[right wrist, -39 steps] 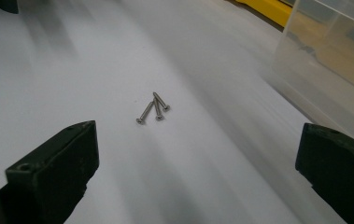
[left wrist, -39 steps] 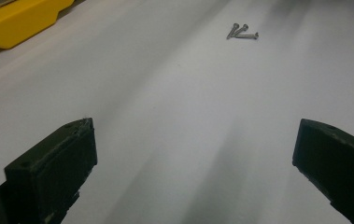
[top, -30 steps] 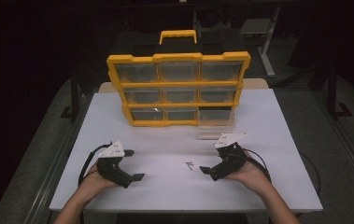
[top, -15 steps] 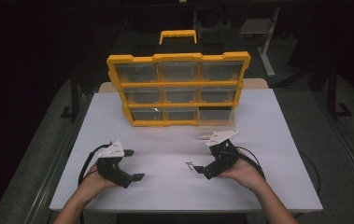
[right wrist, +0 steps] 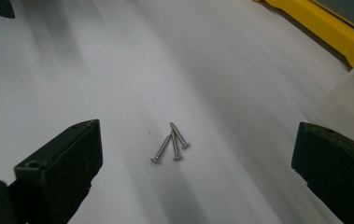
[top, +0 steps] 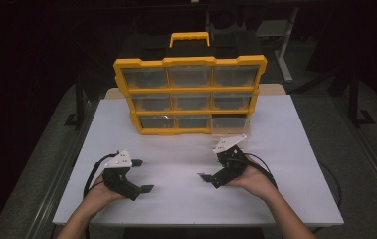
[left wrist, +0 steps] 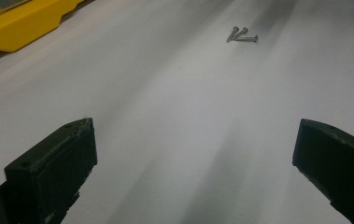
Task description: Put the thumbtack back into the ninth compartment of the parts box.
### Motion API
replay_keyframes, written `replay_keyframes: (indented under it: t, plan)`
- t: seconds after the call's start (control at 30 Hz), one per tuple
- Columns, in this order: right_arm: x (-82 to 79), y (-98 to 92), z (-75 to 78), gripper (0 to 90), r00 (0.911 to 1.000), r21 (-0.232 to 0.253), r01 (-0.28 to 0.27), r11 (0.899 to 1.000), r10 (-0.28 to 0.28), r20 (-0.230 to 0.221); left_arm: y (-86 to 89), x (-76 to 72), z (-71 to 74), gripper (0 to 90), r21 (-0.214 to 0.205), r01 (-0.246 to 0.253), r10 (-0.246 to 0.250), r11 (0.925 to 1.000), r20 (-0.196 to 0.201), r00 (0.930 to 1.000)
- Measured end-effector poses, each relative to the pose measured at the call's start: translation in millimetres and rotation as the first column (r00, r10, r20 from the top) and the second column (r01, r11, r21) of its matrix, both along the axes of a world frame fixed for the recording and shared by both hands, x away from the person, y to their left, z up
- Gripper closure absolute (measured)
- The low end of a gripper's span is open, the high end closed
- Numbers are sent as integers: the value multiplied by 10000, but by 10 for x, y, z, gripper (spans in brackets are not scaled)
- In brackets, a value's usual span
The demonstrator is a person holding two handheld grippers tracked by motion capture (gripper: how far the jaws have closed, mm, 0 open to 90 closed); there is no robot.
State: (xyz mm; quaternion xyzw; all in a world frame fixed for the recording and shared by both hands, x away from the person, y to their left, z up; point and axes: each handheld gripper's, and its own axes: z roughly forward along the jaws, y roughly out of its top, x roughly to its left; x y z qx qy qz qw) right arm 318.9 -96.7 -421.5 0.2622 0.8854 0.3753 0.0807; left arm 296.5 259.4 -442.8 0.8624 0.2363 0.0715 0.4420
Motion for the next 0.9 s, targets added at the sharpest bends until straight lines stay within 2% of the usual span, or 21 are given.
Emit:
replay_keyframes:
  t: [0.27, 0.53, 0.7, 0.9]
  plan:
    - [71, 109, 15, 18, 10000, -116, -99, 9999, 99, 9, 0, -1, 1, 0, -14, -2, 2, 10000, 4, 10000]
    - [170, 197, 26, 59, 9997, -204, -239, 9995, 239, 1, 3, -1, 5, 0, -43, -7, 7, 10000, 3, 10000]
    - [211, 226, 16, 138, 9992, -195, -399, 9990, 399, -13, -1, 2, 10, 0, -72, 26, -26, 10000, 4, 10000]
    - [241, 255, -8, 249, 9984, -366, -484, 9982, 474, -301, -2, 4, 12, 0, -76, 8, -8, 10000, 11, 10000]
